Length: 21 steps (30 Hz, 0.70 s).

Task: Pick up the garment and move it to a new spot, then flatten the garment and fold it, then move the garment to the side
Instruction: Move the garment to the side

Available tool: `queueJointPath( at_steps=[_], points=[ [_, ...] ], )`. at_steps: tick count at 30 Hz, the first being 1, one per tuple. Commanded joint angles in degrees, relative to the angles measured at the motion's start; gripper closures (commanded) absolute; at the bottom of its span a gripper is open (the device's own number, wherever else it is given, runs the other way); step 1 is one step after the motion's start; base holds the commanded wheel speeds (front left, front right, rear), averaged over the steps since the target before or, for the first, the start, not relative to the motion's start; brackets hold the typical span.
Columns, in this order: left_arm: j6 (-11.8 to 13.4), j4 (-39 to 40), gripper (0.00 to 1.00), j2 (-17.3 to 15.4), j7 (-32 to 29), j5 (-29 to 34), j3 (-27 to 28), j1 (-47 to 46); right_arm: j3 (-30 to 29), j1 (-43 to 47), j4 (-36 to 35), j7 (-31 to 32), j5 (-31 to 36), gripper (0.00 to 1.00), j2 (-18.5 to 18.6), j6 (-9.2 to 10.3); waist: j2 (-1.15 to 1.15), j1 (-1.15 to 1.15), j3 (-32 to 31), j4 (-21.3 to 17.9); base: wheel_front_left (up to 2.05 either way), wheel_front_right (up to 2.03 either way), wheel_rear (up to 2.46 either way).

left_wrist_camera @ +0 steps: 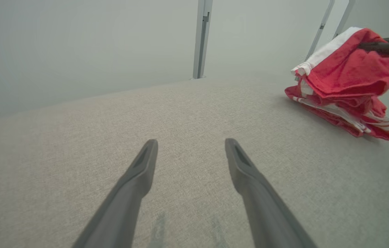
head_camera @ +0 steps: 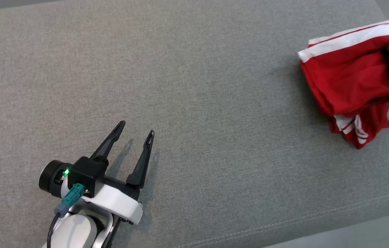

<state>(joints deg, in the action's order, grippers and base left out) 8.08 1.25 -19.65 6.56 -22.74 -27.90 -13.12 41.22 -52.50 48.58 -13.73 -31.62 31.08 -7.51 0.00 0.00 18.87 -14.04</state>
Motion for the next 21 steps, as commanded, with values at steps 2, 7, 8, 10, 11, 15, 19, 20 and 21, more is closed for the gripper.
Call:
queueJointPath(
  at_steps=[2,7,8,10,11,15,19,20,21],
  points=[
    [-0.59,1.92,0.00,-1.15,-0.09,0.97,1.49,-3.49,0.71,-1.36,1.89,-0.43,-1.20,1.00,3.40,0.02,0.00,0.00,3.31,2.31,0.00,0.00,0.00],
    [-1.09,1.85,0.00,-0.77,-0.08,1.23,0.89,-5.40,1.19,-3.22,7.53,-0.33,-2.12,0.00,5.29,0.02,0.00,0.00,5.27,3.44,0.00,0.00,0.00],
    [-1.15,1.75,0.00,-0.74,-0.06,1.22,0.84,-5.65,1.34,-3.18,8.49,-0.34,-2.38,0.00,5.15,0.02,0.00,0.00,5.39,3.48,0.00,0.00,0.00],
    [-1.15,1.64,0.00,-0.72,-0.02,1.26,0.81,-6.09,1.68,-3.20,10.41,-0.43,-2.34,0.00,4.94,0.02,0.00,0.00,5.53,3.40,0.00,0.00,0.00],
    [-1.12,1.56,0.00,-0.72,0.03,1.26,0.82,-6.23,1.93,-3.10,11.40,-0.47,-2.21,0.00,4.71,0.02,0.00,0.00,5.47,3.33,0.00,0.00,0.00],
    [-1.14,0.83,0.00,-0.87,0.25,0.91,0.95,-6.23,2.04,-2.62,14.31,-0.84,-1.91,0.00,3.66,0.02,0.00,0.00,4.22,2.67,0.00,0.00,0.00],
    [-1.06,-0.09,0.00,-0.81,0.98,0.51,1.04,-5.77,-1.63,-2.51,12.15,-1.21,-2.82,0.00,3.90,0.02,0.00,0.00,1.67,2.29,0.00,0.00,0.00],
    [-0.93,-0.34,0.00,-0.80,1.24,0.35,1.17,-5.48,-3.59,-2.33,10.25,-1.23,-2.54,0.00,4.35,0.02,0.00,0.00,0.82,2.21,0.00,0.00,0.00],
    [-0.82,-0.60,0.00,-0.85,1.41,0.14,1.32,-5.11,-5.22,-1.69,8.27,-1.24,-1.60,0.00,4.72,0.02,0.00,0.00,0.00,2.16,0.00,0.00,0.00]
  ],
)
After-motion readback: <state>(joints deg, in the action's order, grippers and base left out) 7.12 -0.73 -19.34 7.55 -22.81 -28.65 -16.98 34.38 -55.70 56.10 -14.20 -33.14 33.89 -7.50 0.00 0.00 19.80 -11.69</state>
